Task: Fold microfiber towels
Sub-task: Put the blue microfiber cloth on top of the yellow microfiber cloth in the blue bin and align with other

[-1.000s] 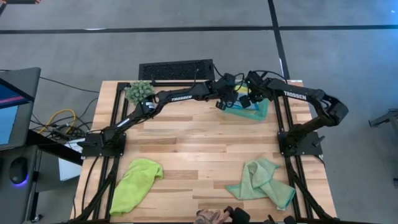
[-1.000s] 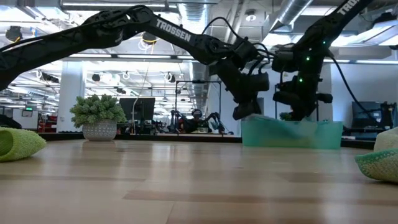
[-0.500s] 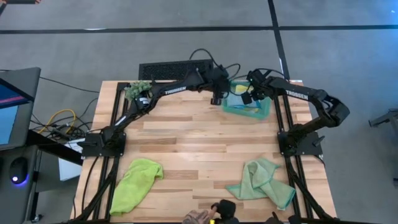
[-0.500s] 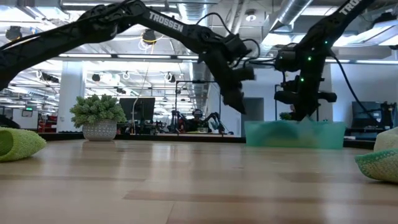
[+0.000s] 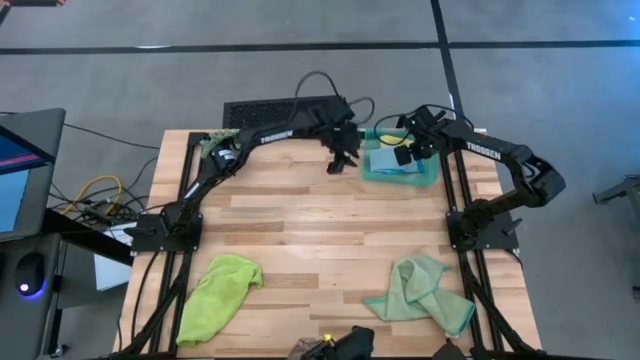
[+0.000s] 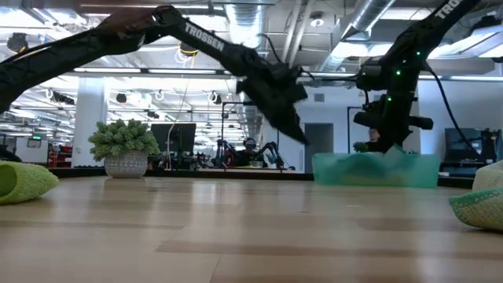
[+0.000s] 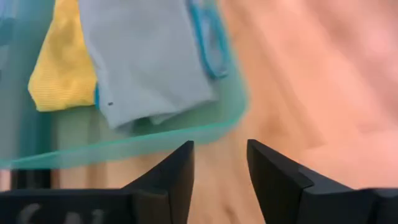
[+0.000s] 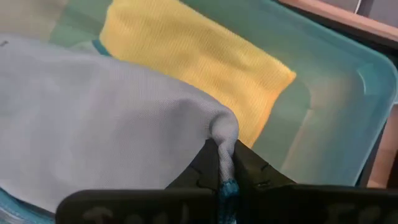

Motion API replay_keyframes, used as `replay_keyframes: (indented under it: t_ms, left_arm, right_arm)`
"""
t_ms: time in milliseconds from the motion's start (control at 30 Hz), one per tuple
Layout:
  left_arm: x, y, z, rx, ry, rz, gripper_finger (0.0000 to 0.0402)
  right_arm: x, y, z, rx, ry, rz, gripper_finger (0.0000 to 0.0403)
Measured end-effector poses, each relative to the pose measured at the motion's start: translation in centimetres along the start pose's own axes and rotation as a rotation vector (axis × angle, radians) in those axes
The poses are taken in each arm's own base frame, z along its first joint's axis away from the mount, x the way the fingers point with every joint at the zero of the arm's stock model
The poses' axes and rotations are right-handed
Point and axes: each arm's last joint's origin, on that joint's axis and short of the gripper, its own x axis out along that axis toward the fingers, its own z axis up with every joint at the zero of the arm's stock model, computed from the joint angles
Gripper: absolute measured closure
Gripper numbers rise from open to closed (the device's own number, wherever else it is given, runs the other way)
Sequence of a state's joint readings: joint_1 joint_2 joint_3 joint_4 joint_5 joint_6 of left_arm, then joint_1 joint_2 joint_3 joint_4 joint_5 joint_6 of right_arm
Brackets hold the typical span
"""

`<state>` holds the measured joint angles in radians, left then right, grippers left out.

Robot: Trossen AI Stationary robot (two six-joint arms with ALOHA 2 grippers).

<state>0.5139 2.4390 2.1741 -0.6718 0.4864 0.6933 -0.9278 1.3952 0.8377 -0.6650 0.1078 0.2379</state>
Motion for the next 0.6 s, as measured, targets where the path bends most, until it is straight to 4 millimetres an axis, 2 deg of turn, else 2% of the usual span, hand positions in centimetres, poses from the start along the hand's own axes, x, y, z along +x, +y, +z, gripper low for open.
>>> replay_keyframes:
  t_ms: [67,167,300,400,500,600]
  left_arm:
    - [1.6,-0.2,-0.8,0.053,-0.013,0.052,0.0278]
    - [2.0,-0.3,-0.7,0.06,-0.049,0.066,0.0308]
    - [-0.4,0.1,1.5,0.054,-0.173,0.047,0.0357]
    - [-1.4,0.4,1.7,0.025,-0.148,0.091,0.0392]
    - [-1.8,0.8,1.2,-0.034,-0.073,0.158,0.0397]
    - [-3.9,0.5,1.9,-0.062,-0.01,0.221,0.0401]
  right_arm:
    - [0.0,0.2,-0.2,-0.009,0.016,0.001,0.0371]
    - [0.0,0.4,-0.4,-0.021,0.026,0.002,0.037]
    - [0.0,0.5,-0.5,-0.033,0.033,0.003,0.0369]
    - [0.0,0.4,-0.6,-0.036,0.048,0.001,0.0369]
    - [0.0,0.4,-0.8,-0.035,0.063,-0.003,0.0371]
    - [-0.1,0.4,-0.9,-0.035,0.072,-0.004,0.037]
